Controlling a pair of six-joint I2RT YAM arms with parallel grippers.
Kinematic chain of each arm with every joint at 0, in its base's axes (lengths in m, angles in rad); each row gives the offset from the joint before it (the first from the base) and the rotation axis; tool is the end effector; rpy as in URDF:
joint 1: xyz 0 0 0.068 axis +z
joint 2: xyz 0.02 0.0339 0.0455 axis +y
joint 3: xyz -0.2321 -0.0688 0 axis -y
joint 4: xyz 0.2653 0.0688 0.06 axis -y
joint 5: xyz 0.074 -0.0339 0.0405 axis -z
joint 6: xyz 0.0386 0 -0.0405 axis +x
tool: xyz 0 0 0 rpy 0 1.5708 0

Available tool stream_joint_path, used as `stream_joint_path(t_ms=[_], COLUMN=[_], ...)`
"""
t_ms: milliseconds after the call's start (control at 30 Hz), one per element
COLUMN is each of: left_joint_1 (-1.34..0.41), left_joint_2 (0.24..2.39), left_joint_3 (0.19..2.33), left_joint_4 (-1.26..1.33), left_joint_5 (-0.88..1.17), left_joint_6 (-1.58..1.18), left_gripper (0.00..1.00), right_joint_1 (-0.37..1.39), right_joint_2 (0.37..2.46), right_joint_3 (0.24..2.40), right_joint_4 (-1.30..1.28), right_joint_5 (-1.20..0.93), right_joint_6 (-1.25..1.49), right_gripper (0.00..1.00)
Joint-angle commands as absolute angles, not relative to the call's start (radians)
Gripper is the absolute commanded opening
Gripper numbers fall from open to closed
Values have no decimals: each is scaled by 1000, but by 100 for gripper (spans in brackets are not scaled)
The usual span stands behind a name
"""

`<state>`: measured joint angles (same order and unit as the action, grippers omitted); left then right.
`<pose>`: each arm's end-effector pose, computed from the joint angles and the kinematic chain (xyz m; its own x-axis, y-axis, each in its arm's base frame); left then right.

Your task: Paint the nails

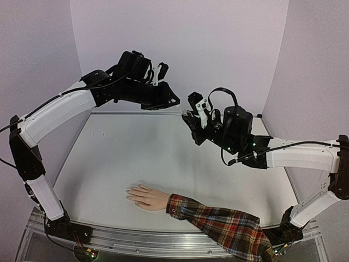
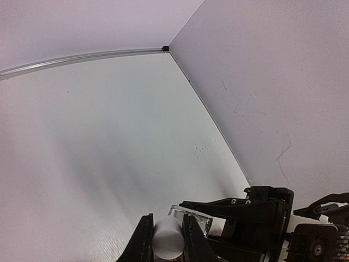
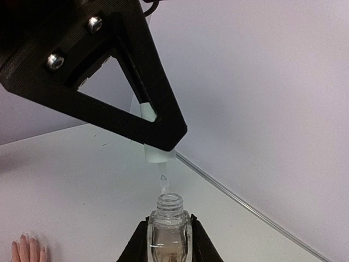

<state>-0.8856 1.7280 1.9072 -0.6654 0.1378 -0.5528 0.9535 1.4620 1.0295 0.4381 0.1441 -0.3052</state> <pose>0.2528 -0.3177 0.3966 -0.6947 0.0282 -0.7187 0.5629 0.6434 -0.5189 0.2204 0.3010 0.2881 0.2206 -0.2030 -0.9540 -0.6894 0.6594 -0.2997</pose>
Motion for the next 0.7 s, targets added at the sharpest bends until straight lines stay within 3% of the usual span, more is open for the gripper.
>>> stream_joint_path(t_ms=[0, 333, 667], left_joint_1=[-885, -885, -914], left_joint_2=[1656, 1548, 1231], left_joint_3=[1903, 1763, 1098], left_joint_4=[-665, -636, -472], left_joint_5=[107, 134, 123], left_joint_6=[-541, -518, -707], left_gripper=[0, 0, 0], right_joint_1=[951, 937, 840], right_joint_2=[1413, 1271, 963], right_joint_3=[1003, 856, 657], right_joint_4=[520, 553, 443], right_joint_5=[152, 154, 40], right_joint_6=[-287, -238, -212], right_gripper=[0, 0, 0])
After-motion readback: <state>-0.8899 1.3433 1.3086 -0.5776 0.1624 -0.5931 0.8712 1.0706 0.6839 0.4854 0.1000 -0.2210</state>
